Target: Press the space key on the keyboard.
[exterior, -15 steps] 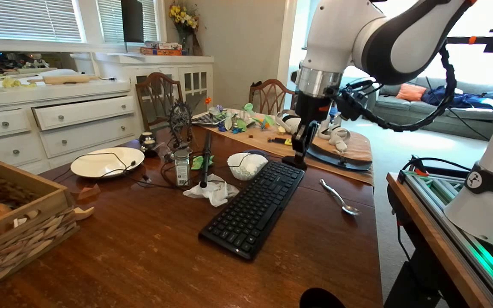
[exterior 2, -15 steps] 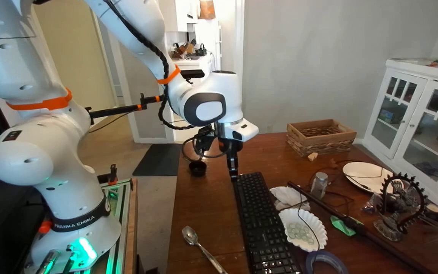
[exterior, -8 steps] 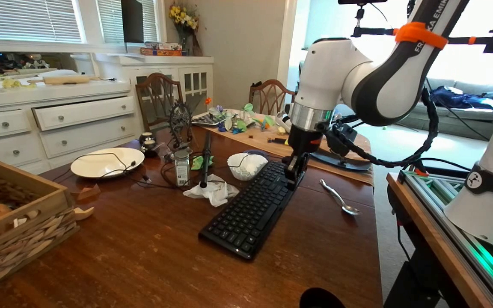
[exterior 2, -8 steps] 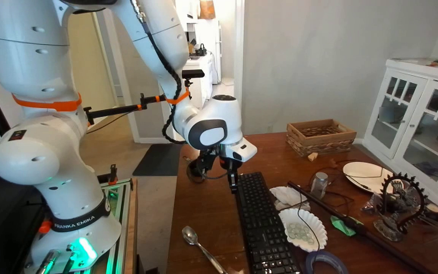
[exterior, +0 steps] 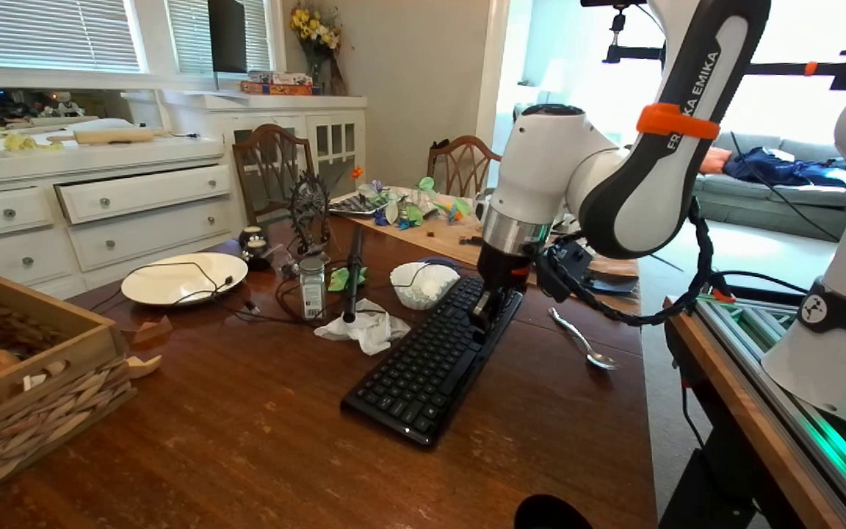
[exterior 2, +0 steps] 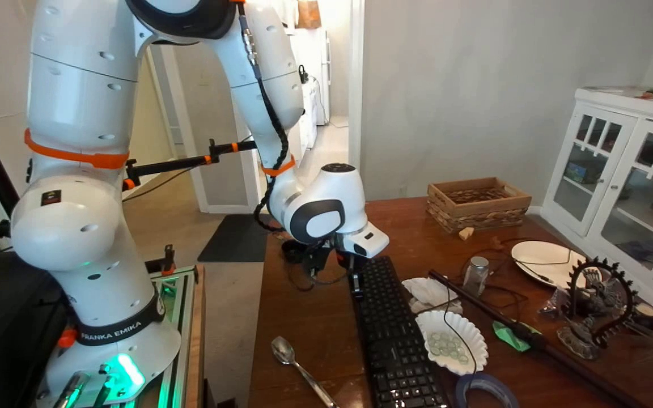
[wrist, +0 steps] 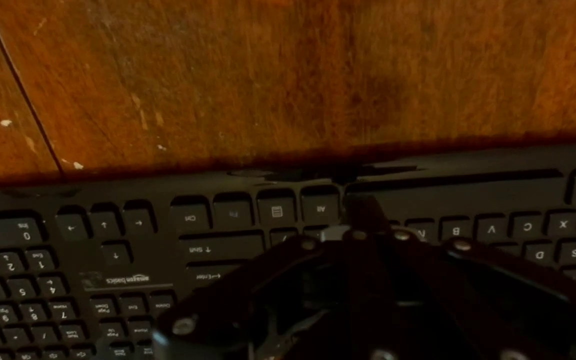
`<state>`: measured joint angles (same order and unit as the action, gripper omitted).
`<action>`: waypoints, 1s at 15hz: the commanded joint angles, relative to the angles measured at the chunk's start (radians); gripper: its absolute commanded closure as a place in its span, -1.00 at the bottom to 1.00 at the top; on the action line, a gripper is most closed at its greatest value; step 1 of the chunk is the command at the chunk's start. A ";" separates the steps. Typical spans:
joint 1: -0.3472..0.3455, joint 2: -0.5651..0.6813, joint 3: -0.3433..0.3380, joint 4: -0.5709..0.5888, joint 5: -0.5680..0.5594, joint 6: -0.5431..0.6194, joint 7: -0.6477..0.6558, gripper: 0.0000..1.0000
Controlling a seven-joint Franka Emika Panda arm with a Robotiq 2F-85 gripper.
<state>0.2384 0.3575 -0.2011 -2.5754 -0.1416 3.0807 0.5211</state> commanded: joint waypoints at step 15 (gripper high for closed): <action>0.106 0.102 -0.026 0.067 0.166 0.000 -0.082 1.00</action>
<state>0.3146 0.4320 -0.2115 -2.5298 -0.0097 3.0818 0.4636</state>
